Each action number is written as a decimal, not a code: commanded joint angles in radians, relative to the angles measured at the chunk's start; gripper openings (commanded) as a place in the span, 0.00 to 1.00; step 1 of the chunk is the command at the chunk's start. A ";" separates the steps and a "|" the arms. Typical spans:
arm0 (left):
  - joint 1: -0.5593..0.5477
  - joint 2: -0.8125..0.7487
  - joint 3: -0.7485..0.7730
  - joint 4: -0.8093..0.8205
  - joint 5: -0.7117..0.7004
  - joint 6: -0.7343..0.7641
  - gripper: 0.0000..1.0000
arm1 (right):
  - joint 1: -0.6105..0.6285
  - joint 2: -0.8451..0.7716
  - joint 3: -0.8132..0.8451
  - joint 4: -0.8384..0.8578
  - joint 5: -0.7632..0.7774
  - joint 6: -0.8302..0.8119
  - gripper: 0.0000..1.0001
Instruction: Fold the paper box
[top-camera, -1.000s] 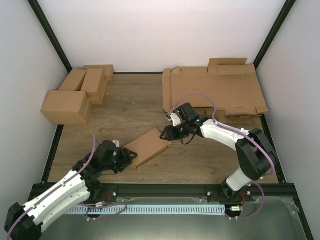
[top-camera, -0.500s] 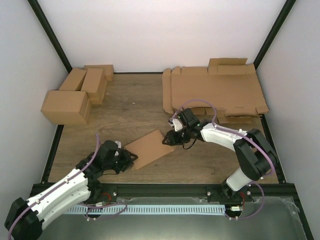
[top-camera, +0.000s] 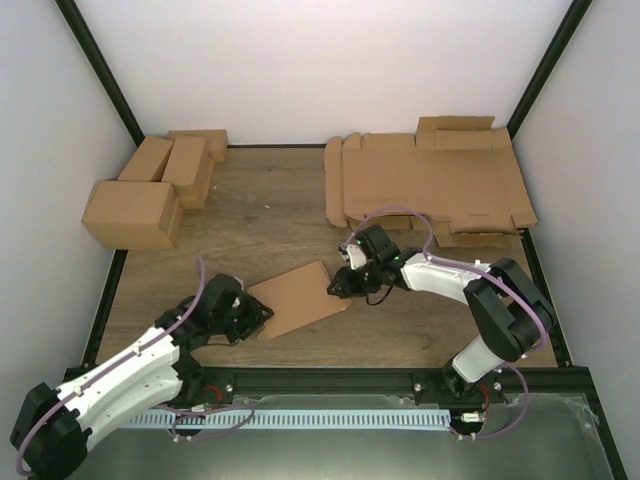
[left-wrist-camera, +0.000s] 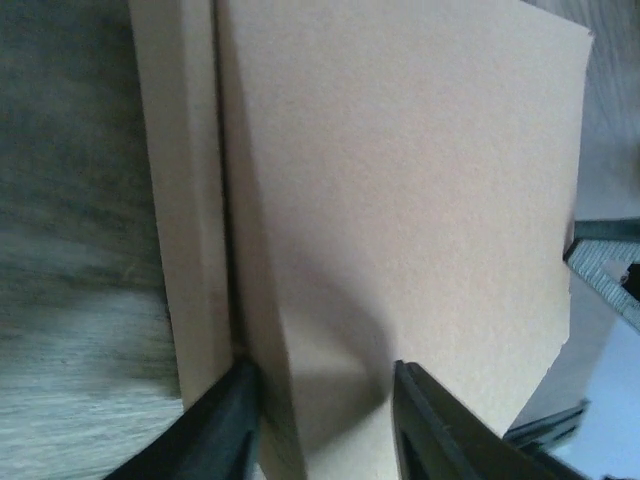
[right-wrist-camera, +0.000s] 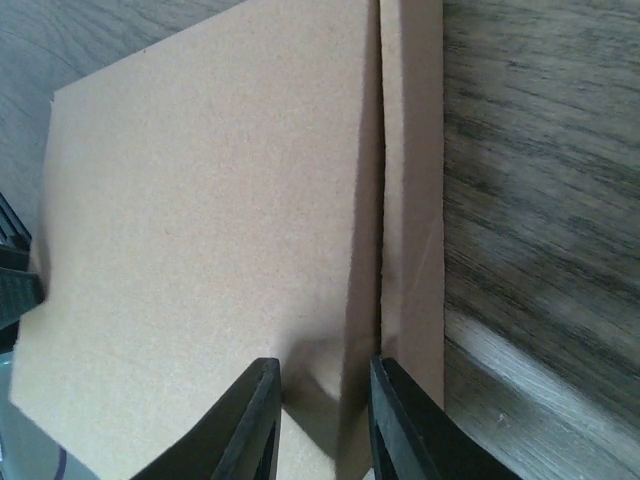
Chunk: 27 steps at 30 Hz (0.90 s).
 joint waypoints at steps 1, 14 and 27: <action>0.003 0.032 0.116 -0.116 -0.081 0.097 0.42 | 0.013 0.010 -0.007 0.008 0.034 -0.006 0.25; 0.021 0.034 0.139 -0.220 -0.152 0.154 0.48 | 0.012 0.003 -0.012 -0.001 0.092 -0.010 0.23; 0.022 0.110 0.008 -0.029 -0.044 0.128 0.39 | 0.014 -0.060 -0.006 -0.027 0.143 -0.024 0.37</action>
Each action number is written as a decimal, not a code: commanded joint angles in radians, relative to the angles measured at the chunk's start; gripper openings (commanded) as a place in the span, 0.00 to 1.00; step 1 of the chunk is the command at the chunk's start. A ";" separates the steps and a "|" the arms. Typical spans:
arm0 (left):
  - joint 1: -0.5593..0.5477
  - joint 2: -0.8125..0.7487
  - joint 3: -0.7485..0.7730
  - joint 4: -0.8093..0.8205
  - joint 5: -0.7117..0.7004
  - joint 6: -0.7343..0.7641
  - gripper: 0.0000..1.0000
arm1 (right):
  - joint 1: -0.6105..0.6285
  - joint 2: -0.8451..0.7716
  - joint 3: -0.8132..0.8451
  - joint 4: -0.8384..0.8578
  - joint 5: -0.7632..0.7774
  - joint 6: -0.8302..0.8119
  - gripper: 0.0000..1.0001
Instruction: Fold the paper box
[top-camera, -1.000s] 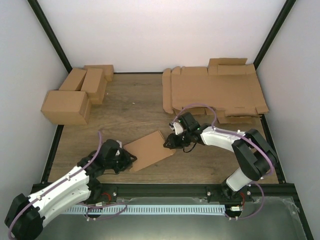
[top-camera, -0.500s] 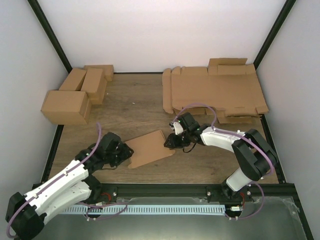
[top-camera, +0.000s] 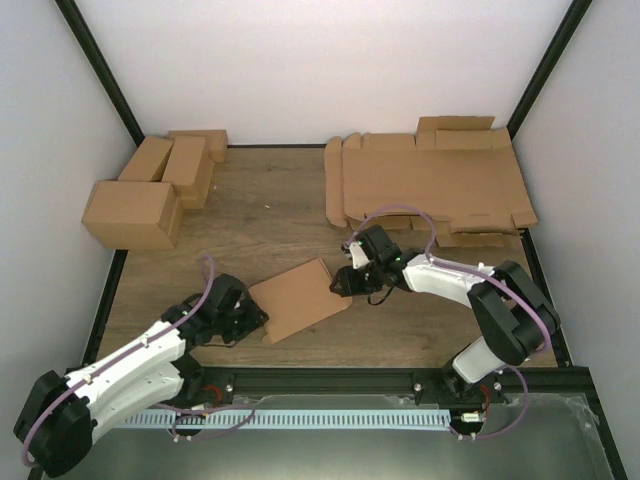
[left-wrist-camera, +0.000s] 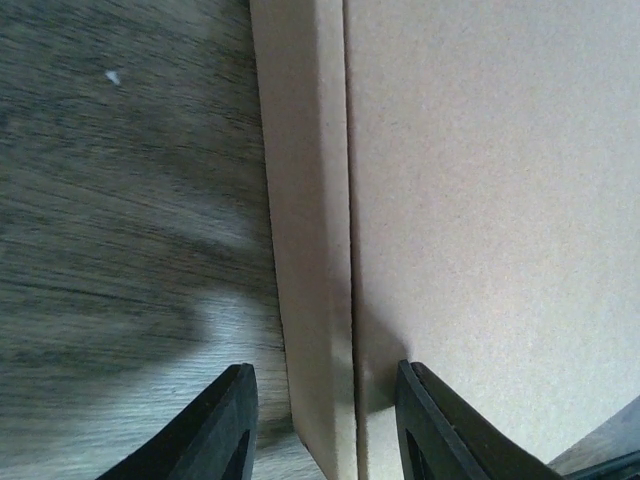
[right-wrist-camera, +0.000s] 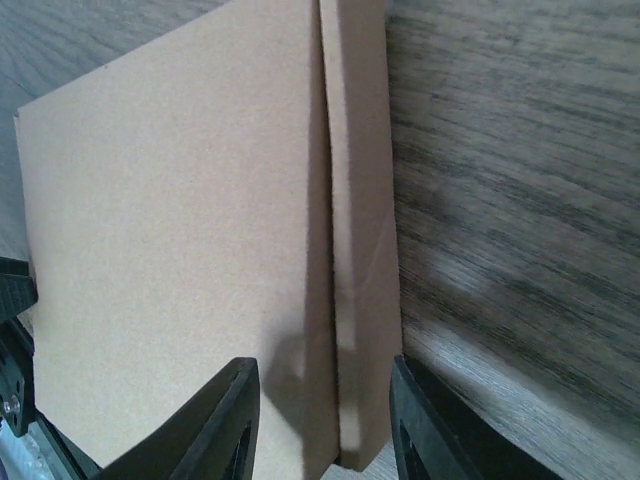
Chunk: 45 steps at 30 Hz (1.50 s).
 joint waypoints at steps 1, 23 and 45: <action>0.004 0.022 -0.027 0.065 0.029 0.001 0.38 | 0.009 -0.051 0.002 -0.025 0.049 -0.013 0.38; 0.015 0.157 -0.013 0.244 0.066 0.090 0.24 | 0.010 -0.020 -0.131 0.087 -0.007 0.010 0.19; 0.037 0.350 0.355 0.171 0.250 0.260 0.63 | 0.009 -0.363 -0.172 0.031 -0.086 0.209 0.54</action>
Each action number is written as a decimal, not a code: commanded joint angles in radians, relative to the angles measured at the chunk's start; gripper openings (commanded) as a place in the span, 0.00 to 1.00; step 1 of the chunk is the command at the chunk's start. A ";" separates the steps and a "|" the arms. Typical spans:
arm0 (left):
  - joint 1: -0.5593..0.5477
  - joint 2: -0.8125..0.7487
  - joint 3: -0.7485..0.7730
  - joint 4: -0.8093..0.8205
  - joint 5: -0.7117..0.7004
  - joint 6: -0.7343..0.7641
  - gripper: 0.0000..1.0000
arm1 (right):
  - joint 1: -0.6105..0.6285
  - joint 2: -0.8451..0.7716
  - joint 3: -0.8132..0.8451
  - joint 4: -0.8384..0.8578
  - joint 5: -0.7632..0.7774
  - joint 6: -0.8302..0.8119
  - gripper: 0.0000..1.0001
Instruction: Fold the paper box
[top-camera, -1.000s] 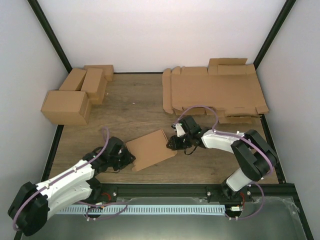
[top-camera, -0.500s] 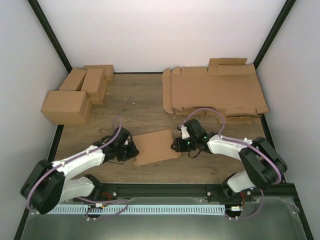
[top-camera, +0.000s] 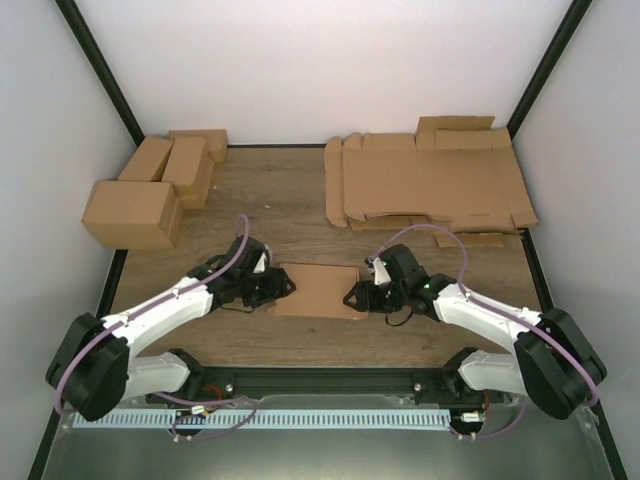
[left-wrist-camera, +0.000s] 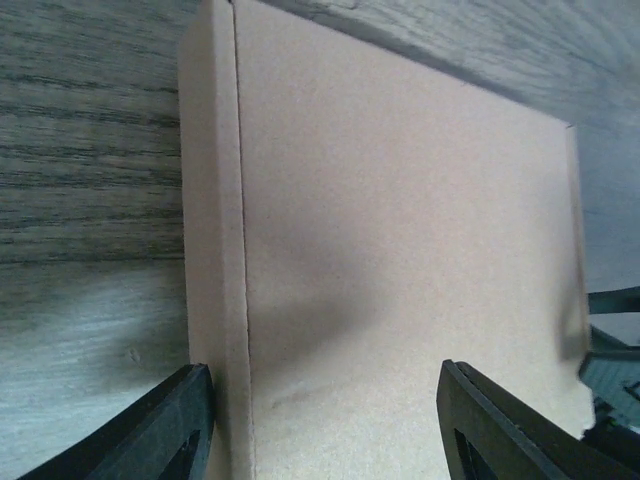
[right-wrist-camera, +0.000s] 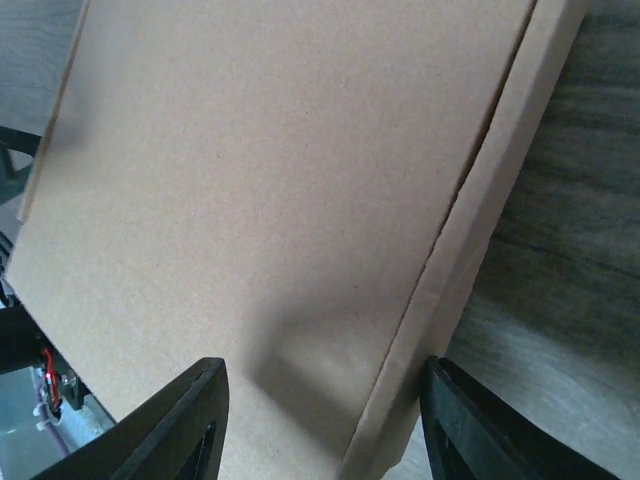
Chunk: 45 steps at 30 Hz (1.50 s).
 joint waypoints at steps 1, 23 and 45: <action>0.003 -0.075 0.071 0.016 0.116 -0.018 0.63 | 0.014 -0.031 0.088 0.001 -0.102 0.038 0.55; 0.215 -0.262 0.081 -0.026 0.305 -0.141 0.66 | -0.031 -0.112 0.313 -0.175 -0.053 0.171 0.69; 0.282 -0.256 -0.072 0.091 0.318 -0.437 0.55 | -0.059 0.006 0.316 -0.147 -0.078 0.492 0.66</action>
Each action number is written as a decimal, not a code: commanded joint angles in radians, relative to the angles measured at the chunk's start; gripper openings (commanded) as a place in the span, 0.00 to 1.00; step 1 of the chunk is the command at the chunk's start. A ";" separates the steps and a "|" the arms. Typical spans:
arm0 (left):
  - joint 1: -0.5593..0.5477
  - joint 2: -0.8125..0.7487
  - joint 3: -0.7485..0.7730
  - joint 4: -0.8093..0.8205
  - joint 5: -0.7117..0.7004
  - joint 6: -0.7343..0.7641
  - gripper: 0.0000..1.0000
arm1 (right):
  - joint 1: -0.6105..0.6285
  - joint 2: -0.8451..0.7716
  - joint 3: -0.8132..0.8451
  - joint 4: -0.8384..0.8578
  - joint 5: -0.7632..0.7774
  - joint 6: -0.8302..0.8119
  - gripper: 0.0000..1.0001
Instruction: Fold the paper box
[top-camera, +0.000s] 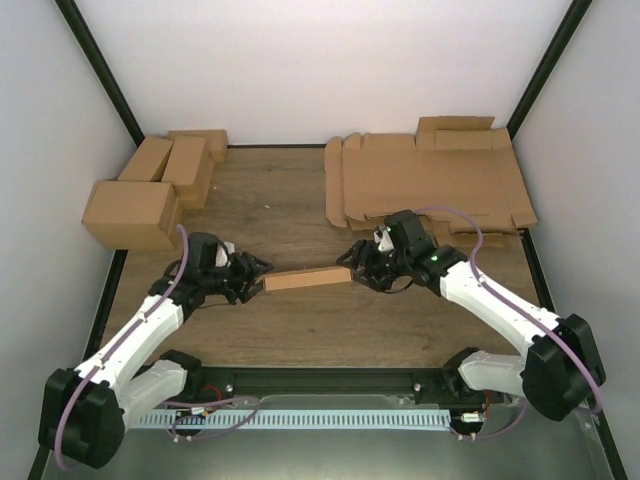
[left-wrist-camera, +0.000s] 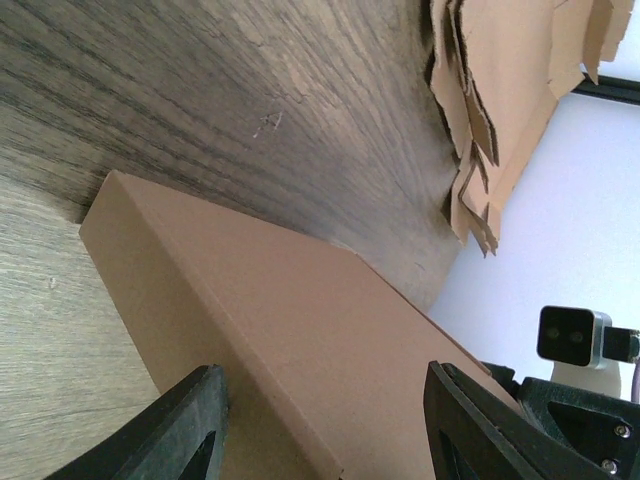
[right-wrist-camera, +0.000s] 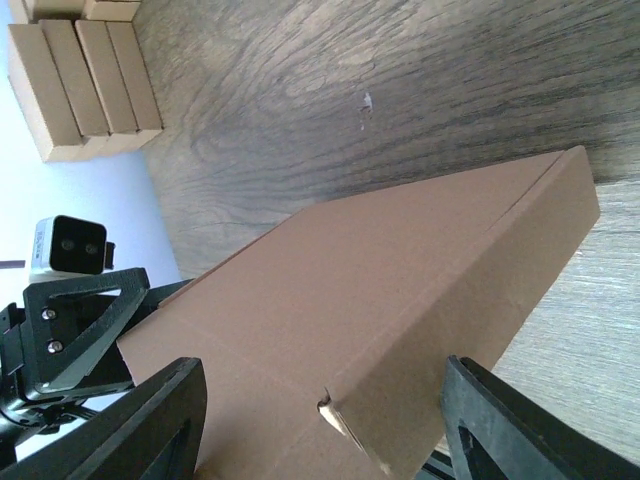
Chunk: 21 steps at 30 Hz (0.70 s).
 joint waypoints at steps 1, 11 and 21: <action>-0.007 0.027 0.014 0.052 0.031 -0.019 0.55 | 0.007 0.024 0.008 0.060 -0.005 0.040 0.66; 0.006 0.114 0.061 0.044 -0.027 0.016 0.60 | -0.010 0.106 -0.003 0.108 0.020 0.004 0.70; 0.028 0.106 0.109 -0.028 -0.110 0.129 0.89 | -0.039 0.125 0.047 0.037 0.097 -0.101 0.77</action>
